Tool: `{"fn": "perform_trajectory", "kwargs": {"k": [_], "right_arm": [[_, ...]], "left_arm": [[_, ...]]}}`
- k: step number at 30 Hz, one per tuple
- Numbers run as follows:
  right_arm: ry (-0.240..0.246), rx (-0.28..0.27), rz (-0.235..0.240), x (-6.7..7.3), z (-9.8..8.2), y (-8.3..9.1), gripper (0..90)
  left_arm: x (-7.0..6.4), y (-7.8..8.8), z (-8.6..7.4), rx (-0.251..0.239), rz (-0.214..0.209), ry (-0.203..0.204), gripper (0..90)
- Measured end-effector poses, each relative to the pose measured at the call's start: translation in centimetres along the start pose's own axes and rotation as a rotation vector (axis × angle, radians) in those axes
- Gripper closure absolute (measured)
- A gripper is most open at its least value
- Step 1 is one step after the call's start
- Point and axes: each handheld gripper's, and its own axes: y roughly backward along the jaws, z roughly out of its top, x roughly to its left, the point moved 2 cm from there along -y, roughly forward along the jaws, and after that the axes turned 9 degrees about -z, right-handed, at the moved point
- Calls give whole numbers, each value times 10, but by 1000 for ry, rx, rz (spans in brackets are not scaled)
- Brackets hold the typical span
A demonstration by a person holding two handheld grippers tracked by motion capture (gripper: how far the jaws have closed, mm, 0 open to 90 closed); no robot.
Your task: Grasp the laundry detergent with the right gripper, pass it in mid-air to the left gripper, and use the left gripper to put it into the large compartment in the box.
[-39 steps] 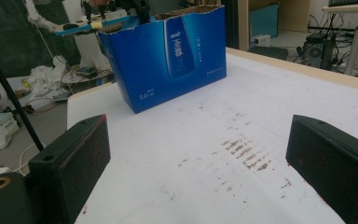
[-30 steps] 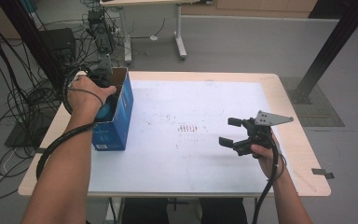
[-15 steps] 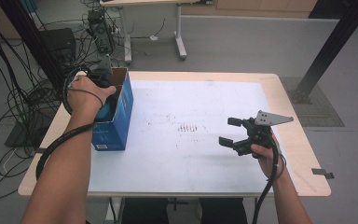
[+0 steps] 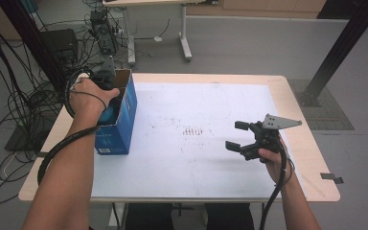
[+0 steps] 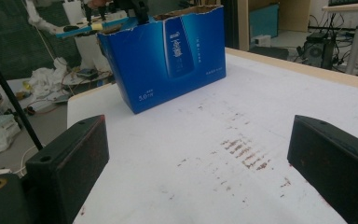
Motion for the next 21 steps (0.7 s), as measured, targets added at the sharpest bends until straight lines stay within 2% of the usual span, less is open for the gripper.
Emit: {"fn": "perform_trajectory", "kwargs": {"k": [21], "right_arm": [[-1,-14,-10,1,0,3,43]], "left_arm": [[-3,0,-1,-3,7,3,376]]}}
